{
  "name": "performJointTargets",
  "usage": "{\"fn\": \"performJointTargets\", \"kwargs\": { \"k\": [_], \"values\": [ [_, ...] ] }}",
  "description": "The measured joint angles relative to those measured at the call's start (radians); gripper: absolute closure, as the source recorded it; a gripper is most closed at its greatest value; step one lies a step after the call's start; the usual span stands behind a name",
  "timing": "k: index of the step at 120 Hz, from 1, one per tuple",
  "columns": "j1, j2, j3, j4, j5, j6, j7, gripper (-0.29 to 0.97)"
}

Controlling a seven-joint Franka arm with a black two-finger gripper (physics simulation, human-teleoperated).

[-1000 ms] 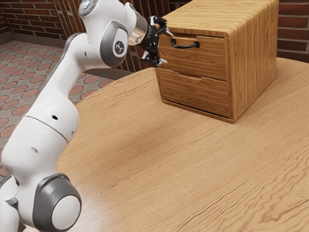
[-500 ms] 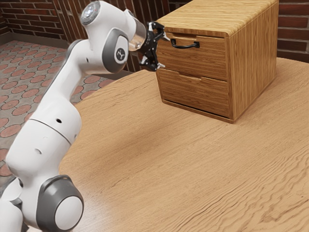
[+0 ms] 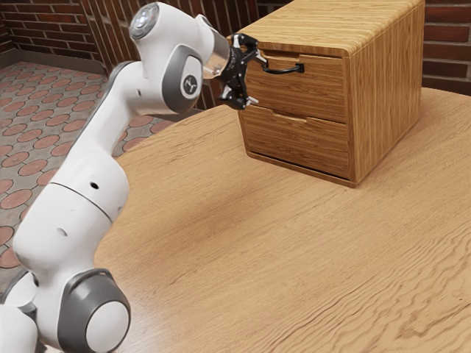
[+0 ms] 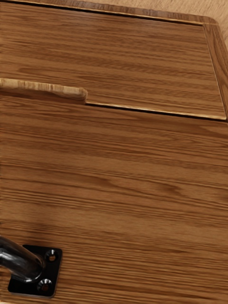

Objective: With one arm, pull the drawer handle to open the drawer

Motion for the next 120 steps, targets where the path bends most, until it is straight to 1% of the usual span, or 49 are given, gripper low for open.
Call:
{"fn": "performJointTargets", "kwargs": {
  "k": [53, 71, 83, 94, 120],
  "values": [
    [-0.028, 0.010, 0.001, -0.008, 0.000, 0.017, 0.000, 0.00],
    [-0.039, -0.003, 0.008, -0.047, 0.002, 0.021, -0.002, 0.00],
    [-0.045, -0.019, 0.012, -0.072, 0.016, 0.023, -0.006, 0.00],
    [-0.062, -0.042, 0.042, -0.101, 0.026, 0.024, -0.012, 0.00],
    [-0.056, -0.089, 0.047, -0.186, 0.028, 0.025, -0.027, 0.00]
  ]
}}
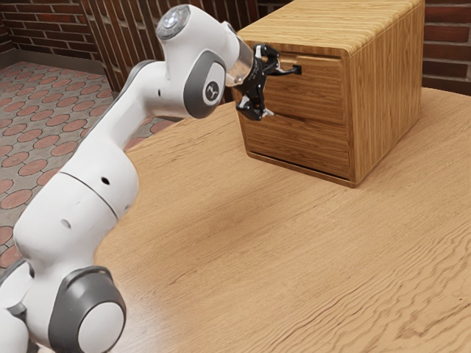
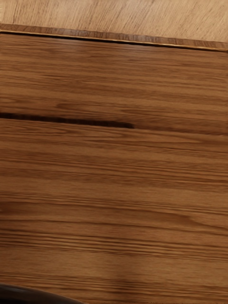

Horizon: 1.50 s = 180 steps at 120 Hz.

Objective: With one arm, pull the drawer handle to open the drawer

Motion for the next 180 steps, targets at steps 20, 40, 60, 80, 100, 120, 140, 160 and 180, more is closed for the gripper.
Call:
{"fn": "performJointTargets", "kwargs": {
  "k": [20, 40, 60, 80, 100, 120, 140, 160, 180],
  "values": [
    [-0.002, -0.054, 0.004, -0.049, -0.001, -0.013, -0.015, 0.00],
    [0.008, -0.159, 0.006, -0.200, -0.001, -0.041, -0.035, 0.00],
    [0.014, -0.243, 0.008, -0.332, -0.001, -0.045, -0.054, 0.00],
    [0.016, -0.357, 0.010, -0.496, -0.002, -0.047, -0.075, 0.00],
    [0.016, -0.456, 0.035, -0.637, -0.003, -0.048, -0.095, 0.00],
    [0.010, -0.525, 0.041, -0.717, -0.003, -0.057, -0.117, 0.00],
    [0.010, -0.582, 0.042, -0.801, -0.005, -0.065, -0.138, 0.00],
    [0.014, -0.705, 0.044, -0.951, -0.008, -0.068, -0.153, 0.00],
    [0.005, -0.815, 0.065, -1.084, -0.006, -0.071, -0.165, 0.00]
  ]
}}
